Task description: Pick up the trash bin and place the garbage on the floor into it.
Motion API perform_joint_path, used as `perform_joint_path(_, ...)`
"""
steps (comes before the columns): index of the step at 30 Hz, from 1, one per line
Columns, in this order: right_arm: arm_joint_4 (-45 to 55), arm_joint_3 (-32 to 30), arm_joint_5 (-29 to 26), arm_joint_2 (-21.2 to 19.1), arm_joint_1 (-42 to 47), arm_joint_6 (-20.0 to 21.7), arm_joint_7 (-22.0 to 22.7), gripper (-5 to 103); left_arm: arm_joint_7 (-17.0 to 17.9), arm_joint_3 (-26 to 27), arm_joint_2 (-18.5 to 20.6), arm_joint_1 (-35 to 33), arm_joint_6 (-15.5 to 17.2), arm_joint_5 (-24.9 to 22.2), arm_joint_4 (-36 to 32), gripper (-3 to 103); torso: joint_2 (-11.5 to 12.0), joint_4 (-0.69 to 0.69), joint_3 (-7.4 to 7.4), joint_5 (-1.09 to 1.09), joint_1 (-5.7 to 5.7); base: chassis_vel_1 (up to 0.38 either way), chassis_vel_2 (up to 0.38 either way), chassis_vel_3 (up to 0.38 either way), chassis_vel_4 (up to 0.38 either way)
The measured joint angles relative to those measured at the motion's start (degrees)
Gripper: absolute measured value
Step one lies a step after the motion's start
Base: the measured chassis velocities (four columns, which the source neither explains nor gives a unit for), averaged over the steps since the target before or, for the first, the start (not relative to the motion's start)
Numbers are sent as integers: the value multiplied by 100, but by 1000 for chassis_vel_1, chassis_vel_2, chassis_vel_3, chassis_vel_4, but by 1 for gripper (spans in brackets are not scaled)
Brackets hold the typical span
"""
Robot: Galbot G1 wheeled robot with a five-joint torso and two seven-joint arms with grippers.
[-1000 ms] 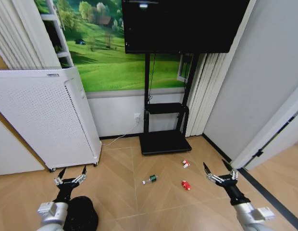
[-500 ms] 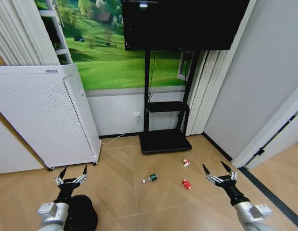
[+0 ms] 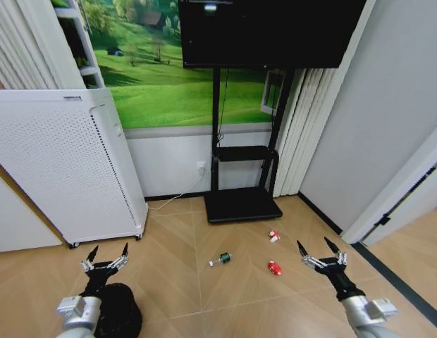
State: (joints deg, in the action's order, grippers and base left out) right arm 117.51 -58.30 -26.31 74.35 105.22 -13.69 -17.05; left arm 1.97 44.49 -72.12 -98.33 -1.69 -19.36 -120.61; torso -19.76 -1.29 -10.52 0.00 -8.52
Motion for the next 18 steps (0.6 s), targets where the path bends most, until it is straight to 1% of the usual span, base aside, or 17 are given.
perform_joint_path(5,-4,7,3,-7,-7,-1,2,100,7,14,41,23,-1,-6,13,100,128,0,93,0,33,0,0,0,0)
perform_joint_path(6,-4,7,3,-7,-7,-1,2,100,7,14,41,23,-1,-6,13,100,128,0,93,0,33,0,0,0,0)
perform_joint_path(9,-53,7,17,-23,-27,-1,38,100,79,24,45,48,-63,59,92,100,205,0,143,0,59,0,0,0,0)
perform_joint_path(11,-72,8,23,-26,-32,-7,39,100,131,21,43,44,-59,80,105,100,219,0,151,0,65,0,0,0,0)
perform_joint_path(12,-93,7,39,-28,-37,-17,33,100,206,11,43,37,-9,91,106,100,226,0,156,0,68,0,0,0,0)
perform_joint_path(14,-125,7,61,-30,-43,-30,30,100,485,-15,97,8,233,110,80,100,230,0,158,-1,70,0,0,0,0)
perform_joint_path(15,-125,7,61,-30,-43,-30,30,100,485,-15,97,8,233,110,80,100,230,0,158,-1,70,0,0,0,0)
perform_joint_path(16,-138,7,62,-32,-45,-34,30,100,561,-18,137,-23,331,101,50,100,230,0,158,-1,70,0,0,0,0)
perform_joint_path(17,-180,7,64,-39,-52,-44,29,100,628,11,215,-130,515,50,-32,100,229,-1,157,0,70,0,0,0,0)
perform_joint_path(18,-180,7,64,-39,-52,-44,29,100,628,11,215,-130,515,50,-32,100,229,-1,157,0,70,0,0,0,0)
